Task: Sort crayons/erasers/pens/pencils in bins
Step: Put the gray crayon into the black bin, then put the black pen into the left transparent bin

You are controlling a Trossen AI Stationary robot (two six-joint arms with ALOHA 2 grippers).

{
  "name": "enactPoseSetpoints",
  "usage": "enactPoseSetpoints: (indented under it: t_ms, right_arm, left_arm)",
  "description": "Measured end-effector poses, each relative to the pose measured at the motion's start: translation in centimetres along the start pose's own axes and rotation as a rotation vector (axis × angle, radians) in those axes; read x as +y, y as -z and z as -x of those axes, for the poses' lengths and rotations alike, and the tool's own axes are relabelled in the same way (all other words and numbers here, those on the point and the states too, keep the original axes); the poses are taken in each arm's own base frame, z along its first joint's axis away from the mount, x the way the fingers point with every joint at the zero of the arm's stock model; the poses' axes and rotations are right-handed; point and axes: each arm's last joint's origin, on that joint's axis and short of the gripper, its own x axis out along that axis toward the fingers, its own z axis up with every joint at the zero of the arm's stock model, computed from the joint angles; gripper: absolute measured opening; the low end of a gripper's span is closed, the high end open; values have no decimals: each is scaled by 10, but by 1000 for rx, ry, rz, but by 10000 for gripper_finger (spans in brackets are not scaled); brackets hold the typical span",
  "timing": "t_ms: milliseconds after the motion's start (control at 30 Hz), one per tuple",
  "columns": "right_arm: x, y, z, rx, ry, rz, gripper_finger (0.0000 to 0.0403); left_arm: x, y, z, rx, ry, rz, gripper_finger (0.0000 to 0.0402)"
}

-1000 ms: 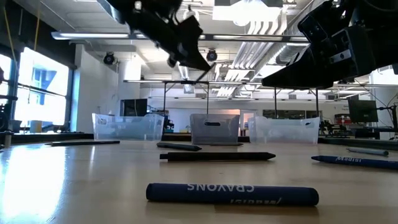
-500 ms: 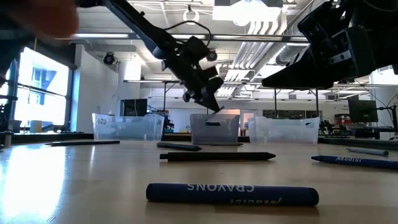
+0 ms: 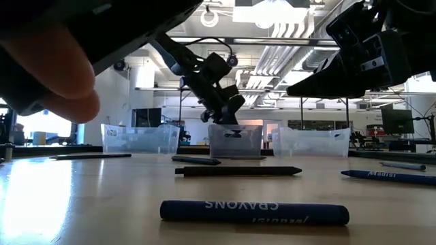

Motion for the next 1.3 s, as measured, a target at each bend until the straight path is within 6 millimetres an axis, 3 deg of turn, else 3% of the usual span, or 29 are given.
enactPoseSetpoints:
  t_ms: [400, 600, 800, 933, 1100, 1300]
  right_arm:
    - [0, 0, 0, 0, 0, -7, 0]
    - [0, 0, 0, 0, 0, -7, 0]
    - [0, 0, 0, 1, 0, -13, 0]
    - [0, 1, 0, 8, -1, -26, 0]
    - [1, 2, 0, 15, -2, -26, 0]
    - [0, 2, 0, 17, -2, -25, 0]
  left_arm:
    - [2, -5, 10, -3, -21, -11, 73]
    - [-4, -24, 41, -47, -64, -89, 64]
    - [-32, -39, 77, -119, -96, -195, 23]
    - [-54, -26, 86, -188, -98, -242, 3]
    - [-73, -4, 97, -299, -82, -251, 4]
    - [-98, 27, 123, -372, -17, -270, 1]
